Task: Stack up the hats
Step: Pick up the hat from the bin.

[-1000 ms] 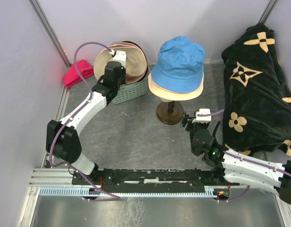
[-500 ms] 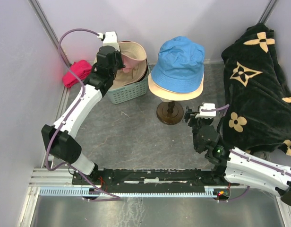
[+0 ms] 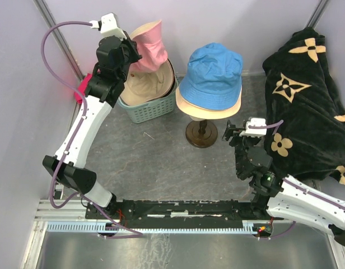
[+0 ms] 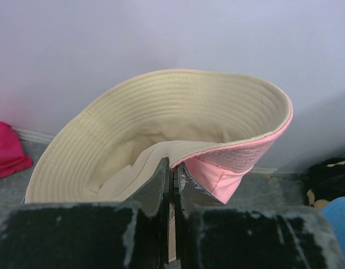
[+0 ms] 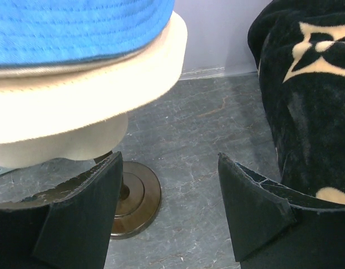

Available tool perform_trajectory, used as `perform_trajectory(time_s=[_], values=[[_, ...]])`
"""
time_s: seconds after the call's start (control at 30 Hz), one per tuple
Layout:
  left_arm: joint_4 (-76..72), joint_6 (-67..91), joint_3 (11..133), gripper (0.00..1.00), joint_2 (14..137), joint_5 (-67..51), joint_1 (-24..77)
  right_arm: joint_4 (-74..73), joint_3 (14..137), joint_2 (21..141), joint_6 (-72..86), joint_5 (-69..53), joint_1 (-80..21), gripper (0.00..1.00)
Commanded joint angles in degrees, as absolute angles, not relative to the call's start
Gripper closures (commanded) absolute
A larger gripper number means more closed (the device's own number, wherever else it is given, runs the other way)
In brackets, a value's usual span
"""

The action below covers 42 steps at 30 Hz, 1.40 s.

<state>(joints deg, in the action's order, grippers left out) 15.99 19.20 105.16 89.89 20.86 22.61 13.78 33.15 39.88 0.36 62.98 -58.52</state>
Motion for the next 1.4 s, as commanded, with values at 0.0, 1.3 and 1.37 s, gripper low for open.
perform_trajectory(time_s=[0.0,1.3,1.37], values=[[15.24,24.16,110.43,0.97,89.45,21.10,22.41,12.87,37.35,39.25,-2.11,61.68,-58.93,0.24],[-6.41,57.23,121.26,0.97,91.37,4.27,17.32,-4.56,63.74,43.43,-1.76,43.02,-59.06,0.24],[-7.63,58.50,123.18,0.97,93.08,2.76,17.32,-6.06,66.18,44.81,-1.69,41.02,-59.00,0.24]])
